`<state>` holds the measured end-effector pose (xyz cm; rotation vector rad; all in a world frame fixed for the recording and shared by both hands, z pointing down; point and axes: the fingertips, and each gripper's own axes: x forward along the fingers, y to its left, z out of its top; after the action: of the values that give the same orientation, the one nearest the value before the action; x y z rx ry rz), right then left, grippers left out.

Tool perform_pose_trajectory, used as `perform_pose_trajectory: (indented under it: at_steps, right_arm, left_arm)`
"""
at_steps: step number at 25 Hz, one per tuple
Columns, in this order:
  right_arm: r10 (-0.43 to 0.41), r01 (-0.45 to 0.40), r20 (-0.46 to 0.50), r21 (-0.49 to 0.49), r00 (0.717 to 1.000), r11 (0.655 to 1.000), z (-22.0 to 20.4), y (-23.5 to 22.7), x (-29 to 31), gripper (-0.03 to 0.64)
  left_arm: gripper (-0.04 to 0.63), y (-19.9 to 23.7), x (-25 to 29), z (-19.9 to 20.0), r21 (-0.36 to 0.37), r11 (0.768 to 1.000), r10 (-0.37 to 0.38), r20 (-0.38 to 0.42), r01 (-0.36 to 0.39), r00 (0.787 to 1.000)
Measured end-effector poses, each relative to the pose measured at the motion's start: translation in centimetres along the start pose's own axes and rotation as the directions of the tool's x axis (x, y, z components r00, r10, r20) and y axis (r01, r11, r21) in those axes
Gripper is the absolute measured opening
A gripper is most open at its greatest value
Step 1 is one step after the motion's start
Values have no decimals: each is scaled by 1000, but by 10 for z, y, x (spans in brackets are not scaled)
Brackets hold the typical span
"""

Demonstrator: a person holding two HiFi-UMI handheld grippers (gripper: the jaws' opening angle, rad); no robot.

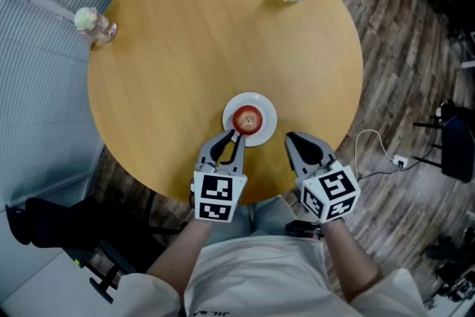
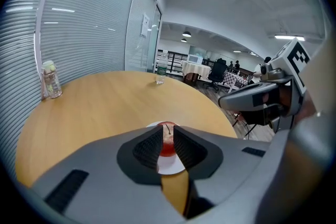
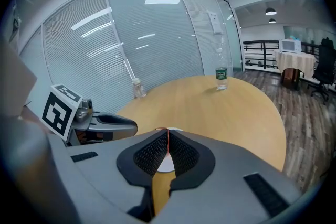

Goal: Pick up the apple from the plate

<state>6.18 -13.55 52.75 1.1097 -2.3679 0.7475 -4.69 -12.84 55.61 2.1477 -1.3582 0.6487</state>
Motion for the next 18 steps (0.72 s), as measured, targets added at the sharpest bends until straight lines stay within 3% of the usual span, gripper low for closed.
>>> perform_pose_trajectory:
  at_steps: [11, 18]
  right_arm:
    - [19, -18, -30, 10, 999, 1000, -5, -5, 9, 32]
    - [17, -16, -46, 15, 999, 1000, -8, -10, 11, 32]
  left_arm:
    - [265, -7, 30, -16, 7, 998, -60, -76, 61, 995]
    - [368, -5, 51, -28, 8, 998, -53, -118, 55, 992]
